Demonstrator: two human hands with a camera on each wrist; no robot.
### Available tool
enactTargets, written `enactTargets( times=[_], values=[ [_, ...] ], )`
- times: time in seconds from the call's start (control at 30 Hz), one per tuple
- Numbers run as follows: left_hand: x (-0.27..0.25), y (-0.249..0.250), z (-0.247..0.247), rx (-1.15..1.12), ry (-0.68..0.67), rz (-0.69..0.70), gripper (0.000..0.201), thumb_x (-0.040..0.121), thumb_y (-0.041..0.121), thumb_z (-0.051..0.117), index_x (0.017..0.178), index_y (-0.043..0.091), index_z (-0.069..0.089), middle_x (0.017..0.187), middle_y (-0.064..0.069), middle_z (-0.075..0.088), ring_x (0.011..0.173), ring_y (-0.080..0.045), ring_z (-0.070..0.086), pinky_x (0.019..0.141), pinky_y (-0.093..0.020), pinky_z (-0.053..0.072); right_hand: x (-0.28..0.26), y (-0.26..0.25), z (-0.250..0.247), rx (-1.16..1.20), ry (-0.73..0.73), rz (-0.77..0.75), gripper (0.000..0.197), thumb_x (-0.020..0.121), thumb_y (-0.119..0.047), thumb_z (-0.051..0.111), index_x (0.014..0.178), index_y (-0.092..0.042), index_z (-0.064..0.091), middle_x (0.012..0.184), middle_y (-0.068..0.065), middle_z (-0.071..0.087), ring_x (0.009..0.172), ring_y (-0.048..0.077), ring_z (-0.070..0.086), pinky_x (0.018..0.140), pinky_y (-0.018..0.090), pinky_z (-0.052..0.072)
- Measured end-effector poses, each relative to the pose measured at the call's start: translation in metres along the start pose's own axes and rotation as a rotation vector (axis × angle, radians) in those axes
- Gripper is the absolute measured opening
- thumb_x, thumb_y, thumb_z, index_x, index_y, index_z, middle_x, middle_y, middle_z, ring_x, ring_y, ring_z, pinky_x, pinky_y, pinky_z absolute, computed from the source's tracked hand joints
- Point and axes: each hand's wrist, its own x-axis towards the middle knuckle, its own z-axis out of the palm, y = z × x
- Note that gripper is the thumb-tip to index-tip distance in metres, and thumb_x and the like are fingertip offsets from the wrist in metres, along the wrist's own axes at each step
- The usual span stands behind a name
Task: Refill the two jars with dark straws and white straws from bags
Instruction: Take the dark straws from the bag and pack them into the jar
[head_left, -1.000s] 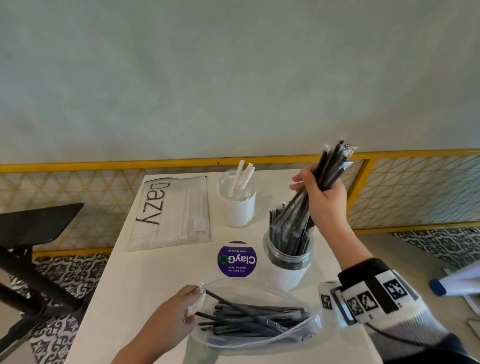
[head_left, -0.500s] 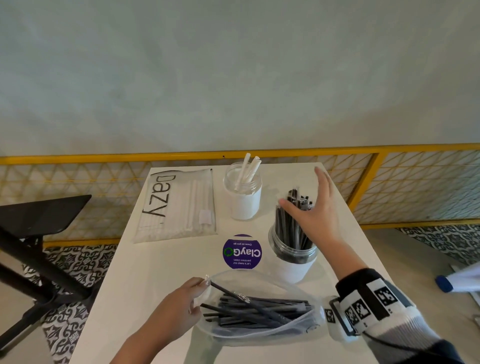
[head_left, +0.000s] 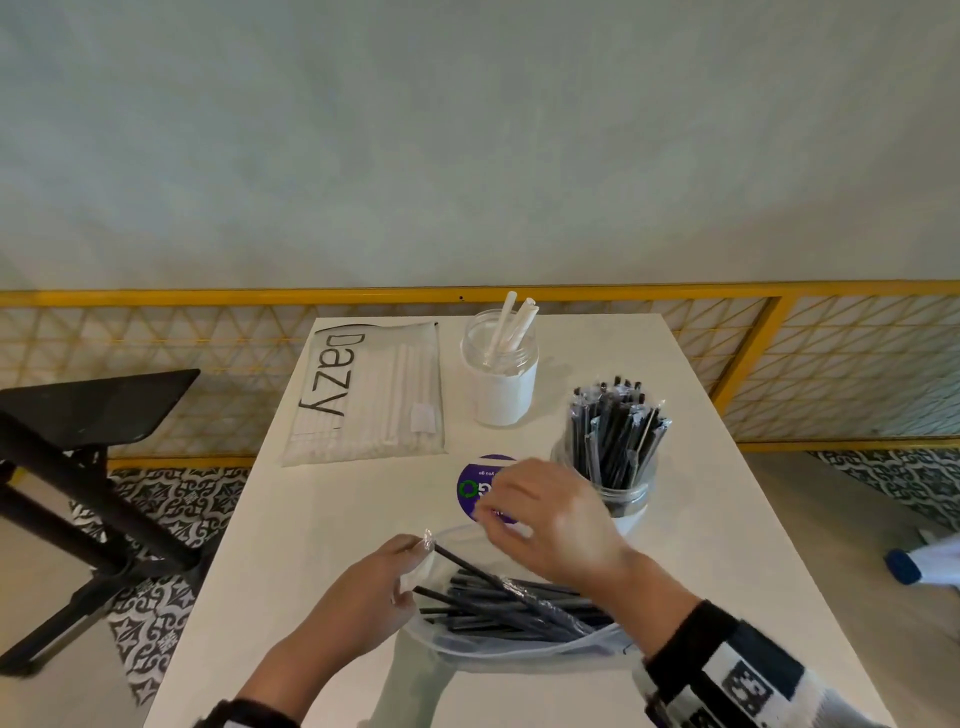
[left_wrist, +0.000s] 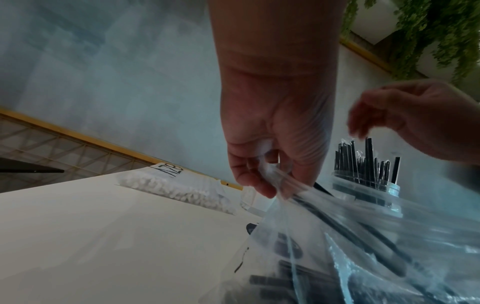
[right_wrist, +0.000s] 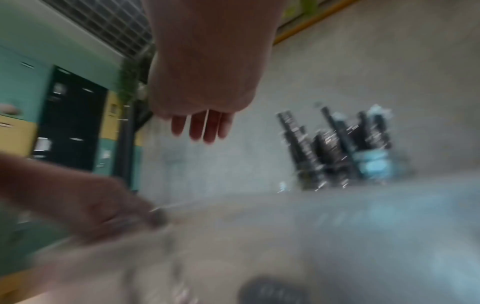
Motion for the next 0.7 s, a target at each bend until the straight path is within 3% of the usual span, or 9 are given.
enactTargets(
  times=[0.03,0.07,0.13,0.2,0.3,0.4,0.5,0.6,0.7],
  values=[
    [0.000,0.000,0.000,-0.002,0.004,0.003,0.062,0.081,0.007,0.052,0.137,0.031,0.044,0.119,0.031,0.037,0.068,-0.008,0.054,0.070,-0.013,0.043,-0.009,-0.012,0.011,0.024,-0.156,0.019,0.024,0.090,-0.033,0.058,0.079,-0.016,0.071,0.075,0.001,0.068,0.069,0.019,0.063,0.062,0.030,0.051],
    [0.001,0.001,-0.001,-0.002,0.007,0.007,0.062,0.081,0.007,0.052,0.137,0.032,0.044,0.120,0.031,0.038,0.068,-0.007,0.054,0.071,-0.015,0.044,-0.015,-0.020,0.022,0.024,-0.365,0.108,0.026,0.090,-0.037,0.056,0.084,-0.016,0.070,0.078,0.002,0.068,0.071,0.022,0.064,0.062,0.032,0.052],
    [0.002,0.004,-0.003,-0.001,0.008,0.006,0.060,0.082,0.008,0.053,0.137,0.033,0.043,0.123,0.029,0.040,0.067,-0.005,0.052,0.072,-0.016,0.044,-0.028,-0.021,0.040,-0.071,-0.735,0.326,0.040,0.092,-0.045,0.050,0.116,-0.014,0.060,0.107,0.009,0.066,0.098,0.030,0.062,0.081,0.039,0.050],
    [0.002,0.007,-0.005,0.006,0.003,0.003,0.060,0.084,0.009,0.053,0.138,0.031,0.042,0.129,0.024,0.042,0.065,-0.002,0.049,0.074,-0.017,0.044,-0.037,-0.015,0.052,-0.103,-0.920,0.392,0.046,0.094,-0.040,0.048,0.132,-0.014,0.047,0.123,0.012,0.060,0.111,0.034,0.056,0.092,0.043,0.045],
    [-0.004,0.007,-0.004,0.007,-0.004,-0.032,0.059,0.085,0.010,0.052,0.140,0.030,0.040,0.135,0.020,0.041,0.064,0.002,0.047,0.079,-0.019,0.045,-0.047,-0.014,0.068,-0.113,-1.020,0.301,0.035,0.097,-0.023,0.043,0.128,-0.010,0.054,0.122,0.015,0.059,0.111,0.036,0.054,0.093,0.044,0.043],
    [-0.005,0.008,-0.003,0.016,0.000,-0.040,0.059,0.086,0.011,0.052,0.140,0.030,0.040,0.136,0.020,0.040,0.064,0.002,0.047,0.080,-0.019,0.045,-0.058,-0.009,0.075,-0.193,-1.063,0.281,0.051,0.094,-0.037,0.048,0.134,-0.006,0.045,0.128,0.016,0.048,0.117,0.033,0.044,0.096,0.043,0.036],
    [-0.003,0.009,-0.004,0.013,-0.007,-0.046,0.059,0.086,0.011,0.052,0.141,0.029,0.039,0.137,0.020,0.039,0.066,0.003,0.047,0.082,-0.021,0.046,-0.063,-0.005,0.079,-0.192,-1.079,0.326,0.069,0.088,-0.054,0.050,0.136,-0.007,0.038,0.129,0.014,0.045,0.115,0.031,0.042,0.097,0.043,0.035],
    [-0.003,0.010,-0.003,0.017,-0.014,-0.037,0.060,0.086,0.010,0.052,0.142,0.028,0.038,0.137,0.018,0.040,0.065,0.003,0.046,0.083,-0.023,0.047,-0.064,-0.004,0.080,-0.136,-1.082,0.375,0.065,0.086,-0.050,0.057,0.134,-0.010,0.040,0.127,0.013,0.047,0.113,0.031,0.045,0.097,0.043,0.036],
    [-0.004,0.011,-0.002,0.030,-0.020,-0.030,0.060,0.086,0.010,0.051,0.142,0.027,0.039,0.138,0.016,0.041,0.071,-0.004,0.049,0.083,-0.024,0.047,-0.061,-0.004,0.081,-0.108,-1.096,0.427,0.057,0.082,-0.039,0.065,0.127,-0.009,0.047,0.123,0.014,0.050,0.110,0.031,0.047,0.095,0.041,0.038]
  ],
)
